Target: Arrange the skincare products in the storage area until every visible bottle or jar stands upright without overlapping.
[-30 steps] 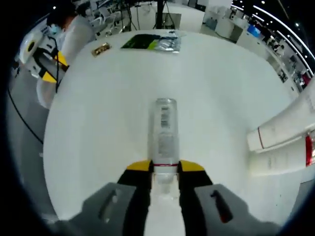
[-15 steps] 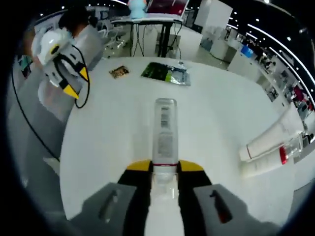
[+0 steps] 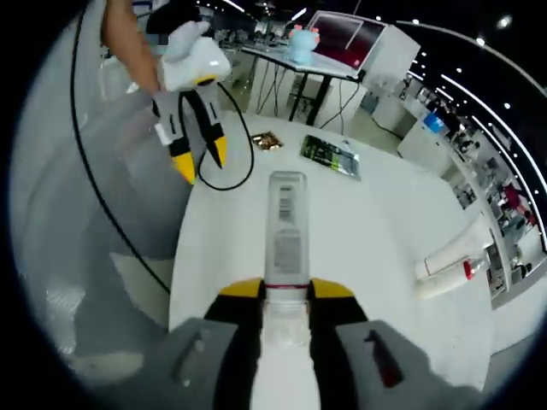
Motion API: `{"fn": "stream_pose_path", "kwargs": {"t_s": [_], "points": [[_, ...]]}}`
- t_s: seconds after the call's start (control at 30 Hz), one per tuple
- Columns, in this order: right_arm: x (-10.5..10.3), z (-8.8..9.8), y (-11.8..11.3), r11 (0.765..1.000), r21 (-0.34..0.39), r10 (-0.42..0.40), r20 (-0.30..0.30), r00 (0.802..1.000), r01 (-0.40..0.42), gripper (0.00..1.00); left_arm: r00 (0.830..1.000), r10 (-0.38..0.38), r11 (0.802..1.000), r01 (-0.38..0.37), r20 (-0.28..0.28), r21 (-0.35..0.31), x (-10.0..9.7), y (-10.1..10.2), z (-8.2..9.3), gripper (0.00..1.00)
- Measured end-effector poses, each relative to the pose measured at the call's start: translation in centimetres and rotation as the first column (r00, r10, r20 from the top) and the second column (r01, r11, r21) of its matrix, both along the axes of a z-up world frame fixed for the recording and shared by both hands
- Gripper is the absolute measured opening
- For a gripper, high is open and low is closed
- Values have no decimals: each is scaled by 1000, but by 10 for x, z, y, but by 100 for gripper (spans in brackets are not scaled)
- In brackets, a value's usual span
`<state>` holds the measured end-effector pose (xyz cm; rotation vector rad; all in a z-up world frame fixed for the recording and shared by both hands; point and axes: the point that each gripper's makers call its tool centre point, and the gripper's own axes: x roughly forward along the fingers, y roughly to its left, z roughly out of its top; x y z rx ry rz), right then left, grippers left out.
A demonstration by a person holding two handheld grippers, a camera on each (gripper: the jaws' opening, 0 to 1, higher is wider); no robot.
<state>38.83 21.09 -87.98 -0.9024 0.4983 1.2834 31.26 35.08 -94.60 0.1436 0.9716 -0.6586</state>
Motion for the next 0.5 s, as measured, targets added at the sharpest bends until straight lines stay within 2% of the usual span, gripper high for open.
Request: {"fn": "stream_pose_path", "kwargs": {"t_s": [0.07, 0.1, 0.2, 0.27, 0.3, 0.4, 0.43, 0.47, 0.5], "points": [[-8, 1, -1, 1000, -3, 11, 8, 1000, -11, 19, 1000, 3, 998, -5, -25, -65, -2, -5, 6, 36], [-13, 2, -2, 1000, -6, 24, 28, 999, -24, 19, 1000, 3, 997, -5, -27, -76, -2, -6, 7, 37], [-21, 3, -4, 999, -10, 33, 42, 999, -32, 19, 998, 0, 980, -12, -63, -200, -3, -16, 20, 42], [-24, 4, -7, 999, -14, 35, 50, 998, -34, 19, 992, -42, 956, 5, -120, -293, -10, -24, 29, 46], [-25, 4, -7, 999, -12, 37, 50, 998, -36, 19, 989, -43, 949, -4, -140, -315, -11, -25, 32, 47], [-29, 2, -9, 999, -8, 36, 45, 998, -36, 19, 993, 6, 924, -50, -117, -379, 0, -26, 47, 47], [-31, 2, -9, 999, -11, 42, 45, 998, -41, 19, 989, 21, 904, -81, -145, -419, 2, -30, 54, 47], [-33, 2, -9, 998, -22, 55, 54, 997, -54, 19, 988, 26, 898, -89, -150, -431, 2, -31, 57, 47], [-33, 2, -9, 998, -26, 60, 58, 997, -58, 19, 987, 29, 878, -102, -161, -467, 4, -36, 64, 48]]}}
